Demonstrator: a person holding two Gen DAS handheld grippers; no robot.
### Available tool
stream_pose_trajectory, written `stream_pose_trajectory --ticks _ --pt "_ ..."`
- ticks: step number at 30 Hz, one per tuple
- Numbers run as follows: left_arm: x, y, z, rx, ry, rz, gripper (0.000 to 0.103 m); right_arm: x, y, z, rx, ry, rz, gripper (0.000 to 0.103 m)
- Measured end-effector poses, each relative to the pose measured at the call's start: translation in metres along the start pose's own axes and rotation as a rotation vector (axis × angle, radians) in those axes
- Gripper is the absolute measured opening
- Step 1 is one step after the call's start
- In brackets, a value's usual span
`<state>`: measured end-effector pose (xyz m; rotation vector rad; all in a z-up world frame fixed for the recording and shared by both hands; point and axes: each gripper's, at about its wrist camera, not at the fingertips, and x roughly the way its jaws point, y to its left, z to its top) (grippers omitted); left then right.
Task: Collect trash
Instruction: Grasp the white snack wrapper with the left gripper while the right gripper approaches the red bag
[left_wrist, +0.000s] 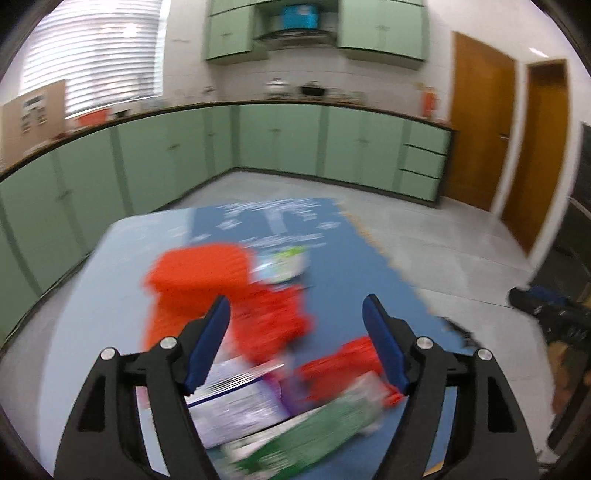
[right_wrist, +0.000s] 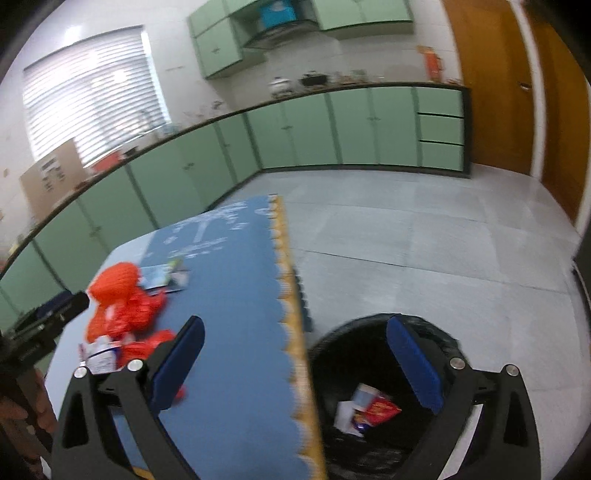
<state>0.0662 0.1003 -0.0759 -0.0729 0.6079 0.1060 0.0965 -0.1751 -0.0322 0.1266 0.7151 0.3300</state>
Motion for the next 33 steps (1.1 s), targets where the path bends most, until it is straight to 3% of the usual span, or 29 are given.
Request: stream_pose_trajectory --ticks 4,7,12,24,26,31,32,33 --pt "-0.011 0.046 -0.023 -0.060 0.045 0.088 0.078 0.013 0.038 -0.007 -0.048 0.025 0.056 0.097" --pt "-0.011 0.069 -0.039 -0.096 0.082 0.108 0.082 0.021 0.067 -0.014 -0.101 0.039 0.079 0.097" --pt "-0.003 0.088 -0.057 -0.142 0.132 0.074 0.088 0.025 0.103 -0.024 -0.171 0.056 0.098 0.097" --pt "0.035 0.104 -0.078 -0.210 0.201 -0.018 0.088 0.033 0.121 -0.027 -0.191 0.079 0.067 0.097" --pt "0.036 0.101 -0.078 -0.199 0.199 -0.030 0.079 0.035 0.121 -0.029 -0.190 0.084 0.064 0.097" --pt "0.034 0.094 -0.077 -0.171 0.185 -0.031 0.045 0.045 0.118 -0.036 -0.184 0.114 0.062 0.097" --pt "0.033 0.092 -0.077 -0.162 0.175 -0.025 0.031 0.047 0.118 -0.037 -0.183 0.118 0.062 0.097" --pt "0.032 0.090 -0.076 -0.154 0.175 -0.016 0.003 0.049 0.118 -0.038 -0.183 0.123 0.061 0.097"
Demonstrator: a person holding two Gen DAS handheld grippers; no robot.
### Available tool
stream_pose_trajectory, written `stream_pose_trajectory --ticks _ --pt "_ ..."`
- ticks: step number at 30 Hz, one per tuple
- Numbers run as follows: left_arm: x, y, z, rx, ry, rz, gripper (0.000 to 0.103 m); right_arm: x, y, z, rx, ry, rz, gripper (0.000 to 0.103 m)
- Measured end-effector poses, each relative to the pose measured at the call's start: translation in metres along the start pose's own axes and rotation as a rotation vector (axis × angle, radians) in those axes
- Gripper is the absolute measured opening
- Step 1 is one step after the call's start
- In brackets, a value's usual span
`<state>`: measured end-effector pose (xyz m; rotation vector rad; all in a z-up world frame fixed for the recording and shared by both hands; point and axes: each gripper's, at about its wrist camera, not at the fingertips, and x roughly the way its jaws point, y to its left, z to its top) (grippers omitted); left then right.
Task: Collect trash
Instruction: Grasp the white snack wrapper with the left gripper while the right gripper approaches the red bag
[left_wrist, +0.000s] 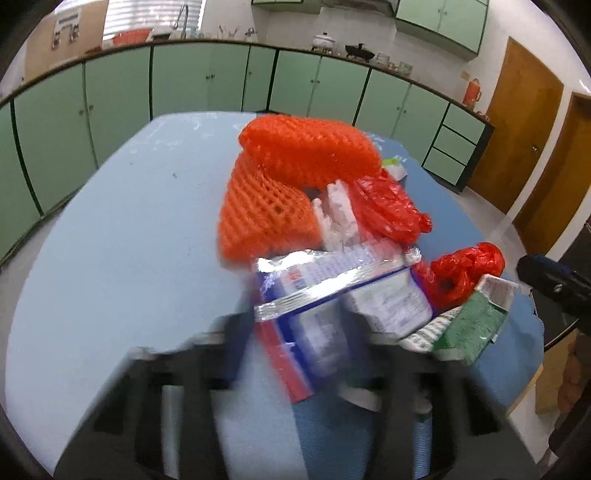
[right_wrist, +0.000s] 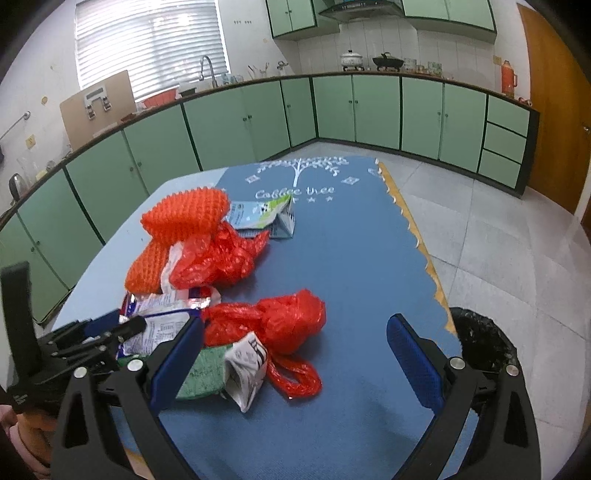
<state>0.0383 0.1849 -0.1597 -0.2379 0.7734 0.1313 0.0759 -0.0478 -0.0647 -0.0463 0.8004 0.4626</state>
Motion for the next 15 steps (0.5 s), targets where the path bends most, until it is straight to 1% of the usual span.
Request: stream_pose_trajectory --ticks 3,9,11,15 --pt "-0.002 -0.002 0.001 0.000 0.000 -0.004 0.001 0.001 -0.001 -0.003 0.005 0.004 0.002 0.097" --pt "-0.016 -0.002 0.006 0.001 -0.045 -0.003 0.000 0.000 -0.005 -0.006 0.022 0.003 0.005 0.097" --pt "-0.025 -0.002 0.009 -0.006 -0.072 0.005 0.000 -0.001 -0.006 -0.005 0.026 0.001 0.004 0.097" --pt "-0.050 0.003 0.019 -0.029 -0.156 0.038 0.000 0.000 -0.009 -0.003 0.029 -0.006 -0.006 0.097"
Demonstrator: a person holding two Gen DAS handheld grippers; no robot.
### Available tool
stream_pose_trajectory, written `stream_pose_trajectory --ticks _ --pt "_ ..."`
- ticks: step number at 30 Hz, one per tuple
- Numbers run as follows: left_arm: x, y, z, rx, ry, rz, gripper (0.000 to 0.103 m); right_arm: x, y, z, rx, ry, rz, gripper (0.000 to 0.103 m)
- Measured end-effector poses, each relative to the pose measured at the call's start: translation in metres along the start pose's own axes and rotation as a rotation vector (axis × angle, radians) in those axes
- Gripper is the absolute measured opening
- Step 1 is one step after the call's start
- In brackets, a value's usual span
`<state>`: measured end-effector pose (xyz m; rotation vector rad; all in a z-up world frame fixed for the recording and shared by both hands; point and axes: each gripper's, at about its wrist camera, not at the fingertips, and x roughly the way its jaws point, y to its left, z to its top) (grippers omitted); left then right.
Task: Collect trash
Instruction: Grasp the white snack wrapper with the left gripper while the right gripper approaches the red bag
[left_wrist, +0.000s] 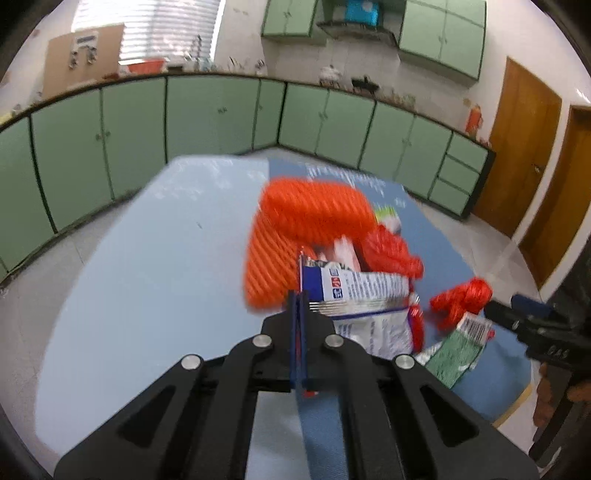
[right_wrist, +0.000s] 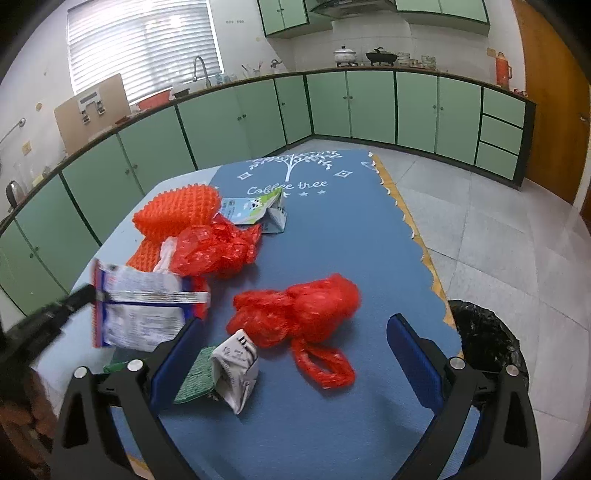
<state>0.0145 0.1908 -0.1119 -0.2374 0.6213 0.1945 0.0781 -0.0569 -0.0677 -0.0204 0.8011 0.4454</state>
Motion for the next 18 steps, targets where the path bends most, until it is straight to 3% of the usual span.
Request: stream_pose_trajectory --ticks 3,6,11,12,13,14,15,18 --pt "-0.011 0.005 0.010 -0.002 -0.046 0.013 0.000 0.004 -0.005 0.004 0.013 0.003 -0.020 0.097" --pt "-0.005 0.003 0.006 0.016 -0.025 0.024 0.000 0.010 -0.009 0.008 0.035 0.006 -0.017 0.097" --pt "0.026 0.013 -0.014 -0.005 0.117 -0.017 0.005 0.014 -0.008 0.009 0.027 0.013 -0.015 0.097" --pt "0.030 0.016 -0.016 -0.017 0.133 -0.021 0.020 0.015 -0.008 0.009 0.025 0.016 -0.016 0.097" --pt "0.033 0.018 -0.019 -0.030 0.149 -0.035 0.046 0.017 -0.008 0.008 0.023 0.021 -0.017 0.097" --pt "0.035 0.021 -0.021 -0.052 0.159 -0.052 0.057 0.018 -0.008 0.007 0.024 0.025 -0.018 0.097" --pt "0.036 0.023 -0.023 -0.061 0.158 -0.056 0.063 0.020 -0.009 0.007 0.025 0.028 -0.018 0.097" --pt "0.042 0.023 -0.023 -0.059 0.169 -0.068 0.066 0.023 -0.008 0.007 0.025 0.035 -0.021 0.097"
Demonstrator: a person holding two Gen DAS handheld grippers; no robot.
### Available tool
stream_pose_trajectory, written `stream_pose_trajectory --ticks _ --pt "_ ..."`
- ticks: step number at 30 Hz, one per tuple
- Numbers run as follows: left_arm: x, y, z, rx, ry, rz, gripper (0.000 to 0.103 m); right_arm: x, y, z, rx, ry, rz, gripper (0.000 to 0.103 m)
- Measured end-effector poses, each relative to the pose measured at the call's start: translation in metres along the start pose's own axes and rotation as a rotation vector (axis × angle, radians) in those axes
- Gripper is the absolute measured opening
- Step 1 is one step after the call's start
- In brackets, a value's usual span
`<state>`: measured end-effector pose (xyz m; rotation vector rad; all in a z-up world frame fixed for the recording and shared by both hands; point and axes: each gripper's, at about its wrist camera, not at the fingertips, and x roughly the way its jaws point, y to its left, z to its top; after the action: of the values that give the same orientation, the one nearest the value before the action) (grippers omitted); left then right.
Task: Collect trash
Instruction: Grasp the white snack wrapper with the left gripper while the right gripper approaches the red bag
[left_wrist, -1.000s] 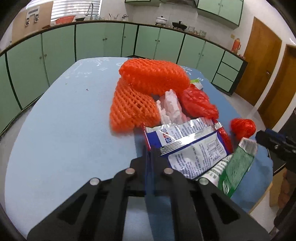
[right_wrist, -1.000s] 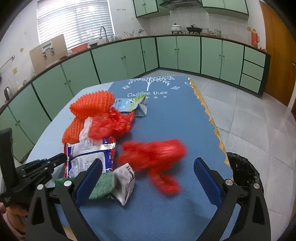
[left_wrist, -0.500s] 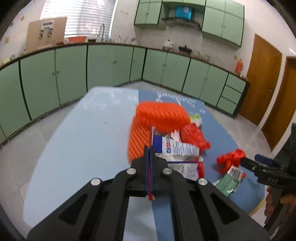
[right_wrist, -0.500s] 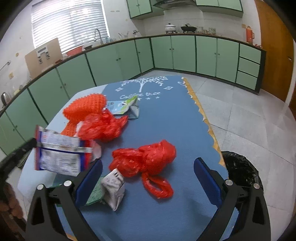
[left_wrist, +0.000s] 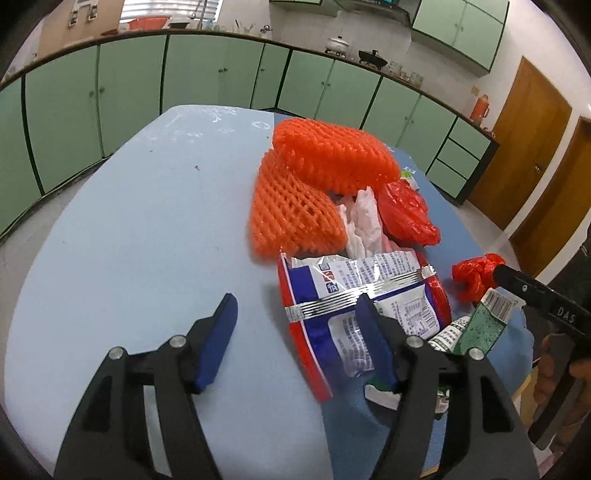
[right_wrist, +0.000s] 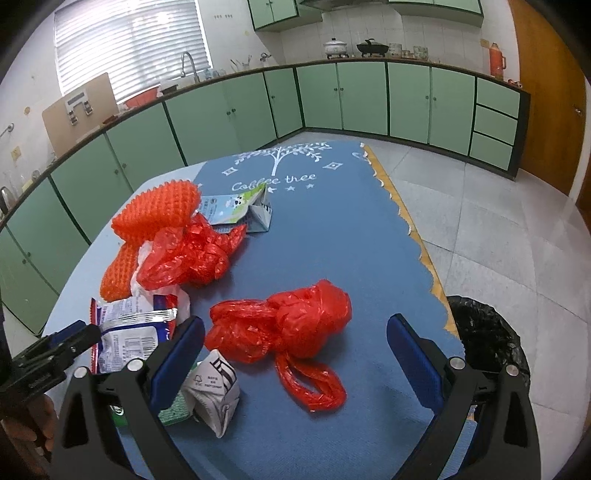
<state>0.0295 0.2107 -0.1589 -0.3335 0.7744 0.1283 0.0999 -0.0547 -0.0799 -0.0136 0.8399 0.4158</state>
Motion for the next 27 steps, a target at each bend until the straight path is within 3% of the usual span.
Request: stream_pose_trajectory --ticks 4,6,8,9,11,12,13,21,27 --pt "0.011 -0.002 0.003 -0.005 0.020 -0.025 0.075 0.003 0.000 -0.001 -0.003 0.006 -0.003 0.097" --pt "0.014 -0.007 0.004 0.010 0.023 -0.029 0.075 0.005 0.000 -0.001 -0.008 0.009 -0.008 0.097" --pt "0.018 -0.012 0.004 0.033 0.025 -0.015 0.060 0.006 0.000 -0.001 -0.008 0.011 -0.011 0.097" --pt "0.021 -0.014 0.004 0.042 0.031 -0.010 0.043 0.007 -0.001 -0.001 -0.006 0.012 -0.011 0.097" --pt "0.023 -0.018 0.003 0.070 0.028 0.016 0.028 0.009 -0.002 0.000 -0.003 0.014 -0.012 0.097" --pt "0.023 -0.019 0.003 0.078 0.028 0.021 0.012 0.009 -0.002 0.000 -0.002 0.016 -0.013 0.097" --pt "0.023 -0.020 0.003 0.080 0.029 0.026 0.003 0.010 -0.003 0.000 -0.003 0.018 -0.014 0.097" --pt "-0.002 -0.026 0.012 0.078 -0.069 0.054 0.000 0.013 -0.004 0.004 -0.005 0.018 -0.008 0.094" --pt "-0.018 -0.040 0.016 0.121 -0.127 0.056 0.000 0.026 -0.001 0.006 -0.019 0.063 -0.021 0.077"
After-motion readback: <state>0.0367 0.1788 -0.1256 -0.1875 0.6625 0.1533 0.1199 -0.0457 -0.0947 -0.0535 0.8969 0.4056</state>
